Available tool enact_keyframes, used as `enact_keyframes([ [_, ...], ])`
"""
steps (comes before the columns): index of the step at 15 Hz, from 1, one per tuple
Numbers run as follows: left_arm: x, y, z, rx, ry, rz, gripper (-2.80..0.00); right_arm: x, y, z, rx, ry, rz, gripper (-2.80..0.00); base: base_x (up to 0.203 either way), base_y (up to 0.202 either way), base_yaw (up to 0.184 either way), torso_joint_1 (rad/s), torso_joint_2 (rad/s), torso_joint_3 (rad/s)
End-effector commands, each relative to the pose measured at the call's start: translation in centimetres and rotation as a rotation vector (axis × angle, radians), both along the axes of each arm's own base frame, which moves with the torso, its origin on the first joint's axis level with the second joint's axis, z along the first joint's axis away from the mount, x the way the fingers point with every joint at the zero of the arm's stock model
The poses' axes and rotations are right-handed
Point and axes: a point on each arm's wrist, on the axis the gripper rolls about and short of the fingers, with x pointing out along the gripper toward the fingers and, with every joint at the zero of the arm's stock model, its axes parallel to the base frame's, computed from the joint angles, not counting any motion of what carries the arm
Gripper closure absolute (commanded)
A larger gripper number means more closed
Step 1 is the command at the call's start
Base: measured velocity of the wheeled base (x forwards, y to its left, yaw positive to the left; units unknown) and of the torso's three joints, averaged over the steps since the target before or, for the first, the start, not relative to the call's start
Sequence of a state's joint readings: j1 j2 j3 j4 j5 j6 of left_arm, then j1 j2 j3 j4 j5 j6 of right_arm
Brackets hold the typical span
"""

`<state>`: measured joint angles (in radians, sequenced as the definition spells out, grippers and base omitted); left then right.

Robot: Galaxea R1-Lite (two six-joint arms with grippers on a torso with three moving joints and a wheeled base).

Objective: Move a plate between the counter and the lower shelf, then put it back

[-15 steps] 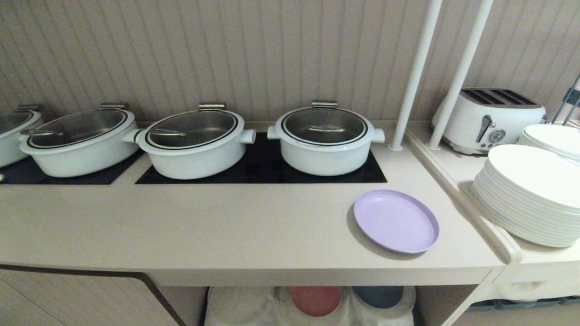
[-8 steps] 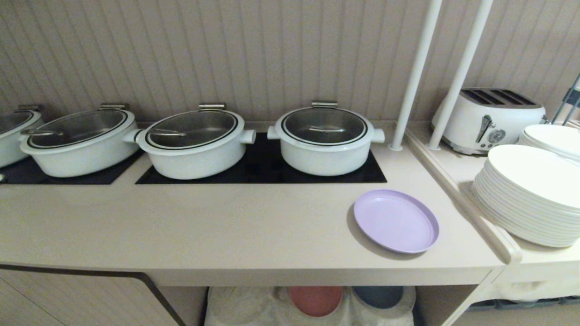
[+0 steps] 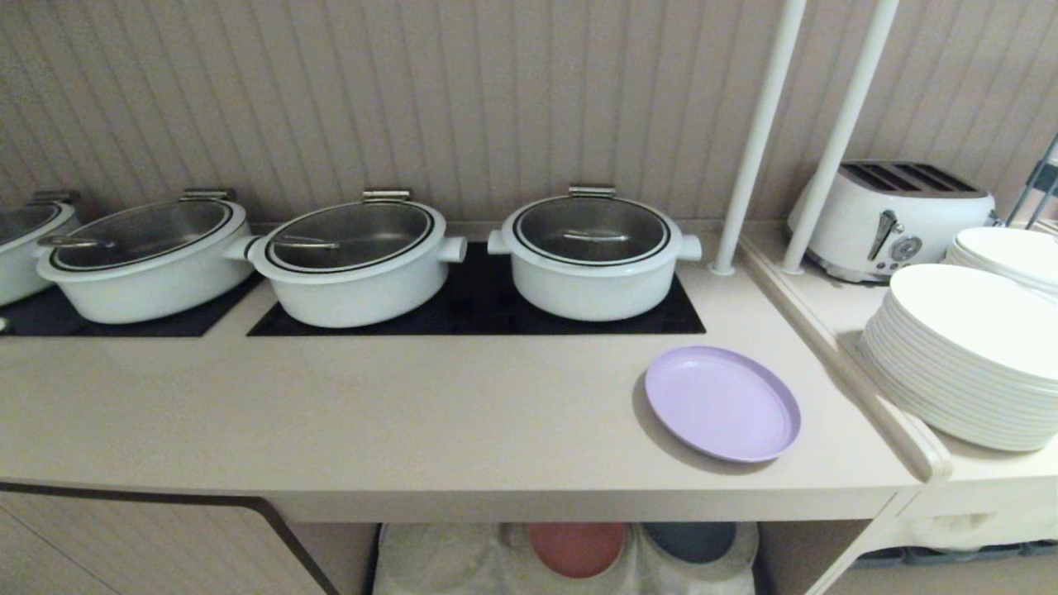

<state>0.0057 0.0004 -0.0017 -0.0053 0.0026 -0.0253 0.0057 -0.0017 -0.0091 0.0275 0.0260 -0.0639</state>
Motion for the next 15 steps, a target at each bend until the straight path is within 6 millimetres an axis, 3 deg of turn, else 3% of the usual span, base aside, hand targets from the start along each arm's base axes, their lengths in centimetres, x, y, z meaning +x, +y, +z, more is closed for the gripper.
enact_keyframes([
  [1,0.01,0.00,0.01,-0.001,0.000,0.001,0.00,0.01,0.00,0.00,0.007,0.002,0.000,0.00,0.000,0.000,0.000,0.000,0.00,0.000],
  [15,0.01,0.00,0.01,-0.001,0.000,0.001,0.00,0.02,0.00,-0.02,0.004,0.002,-0.001,0.00,0.000,0.000,0.000,0.000,0.00,0.000],
])
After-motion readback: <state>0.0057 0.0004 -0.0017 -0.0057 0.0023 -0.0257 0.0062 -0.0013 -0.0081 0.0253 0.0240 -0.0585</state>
